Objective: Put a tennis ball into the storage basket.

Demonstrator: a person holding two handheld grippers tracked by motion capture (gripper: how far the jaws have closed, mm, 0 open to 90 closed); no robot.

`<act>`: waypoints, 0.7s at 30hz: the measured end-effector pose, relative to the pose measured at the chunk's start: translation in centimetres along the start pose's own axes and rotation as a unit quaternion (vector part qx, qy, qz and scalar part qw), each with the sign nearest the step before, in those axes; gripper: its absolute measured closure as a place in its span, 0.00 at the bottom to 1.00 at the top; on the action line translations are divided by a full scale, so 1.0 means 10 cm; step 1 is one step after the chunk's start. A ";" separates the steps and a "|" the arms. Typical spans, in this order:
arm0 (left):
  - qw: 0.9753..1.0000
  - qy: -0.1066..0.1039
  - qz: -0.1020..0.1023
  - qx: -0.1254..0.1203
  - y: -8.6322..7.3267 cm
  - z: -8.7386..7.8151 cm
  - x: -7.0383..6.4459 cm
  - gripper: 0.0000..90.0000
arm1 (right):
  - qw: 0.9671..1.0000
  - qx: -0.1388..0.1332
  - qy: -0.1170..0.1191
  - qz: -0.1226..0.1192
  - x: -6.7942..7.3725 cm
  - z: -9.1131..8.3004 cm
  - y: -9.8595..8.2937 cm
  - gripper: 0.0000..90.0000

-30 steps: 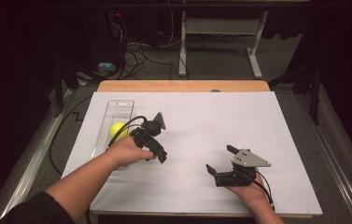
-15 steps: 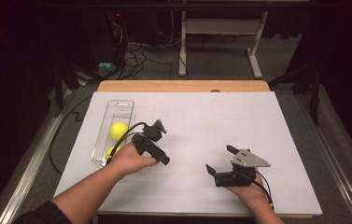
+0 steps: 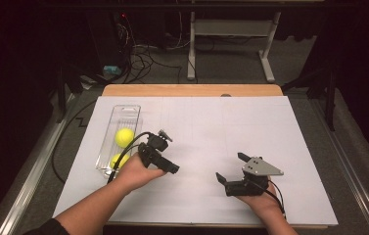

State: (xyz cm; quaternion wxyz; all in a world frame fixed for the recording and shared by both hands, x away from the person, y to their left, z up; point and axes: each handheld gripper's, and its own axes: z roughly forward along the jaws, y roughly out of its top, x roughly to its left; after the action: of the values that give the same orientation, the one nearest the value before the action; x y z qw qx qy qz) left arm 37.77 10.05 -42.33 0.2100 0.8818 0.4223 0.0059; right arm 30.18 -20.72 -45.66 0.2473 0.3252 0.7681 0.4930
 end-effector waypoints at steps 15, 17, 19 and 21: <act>0.985 -0.035 0.009 -0.168 -0.36 0.06 0.00 0.01 | 1.000 0.001 -0.006 0.006 -0.03 -0.03 -0.02 0.00; 0.980 -0.037 0.014 -0.194 -0.42 0.06 0.00 0.02 | 1.000 0.002 -0.006 0.007 -0.04 -0.03 -0.02 0.00; 0.974 -0.037 0.024 -0.220 -0.48 0.06 -0.02 0.02 | 1.000 0.003 -0.008 0.009 -0.04 -0.03 -0.03 0.00; 0.969 -0.040 0.027 -0.241 -0.53 0.05 -0.01 0.02 | 1.000 0.002 -0.011 0.010 -0.06 -0.04 -0.03 0.00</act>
State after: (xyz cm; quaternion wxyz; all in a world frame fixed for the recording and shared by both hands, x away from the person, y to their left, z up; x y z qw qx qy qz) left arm 33.88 12.67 -44.76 0.4333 0.8155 0.3757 0.0777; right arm 30.17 -21.48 -45.78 0.2498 0.3392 0.7632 0.4901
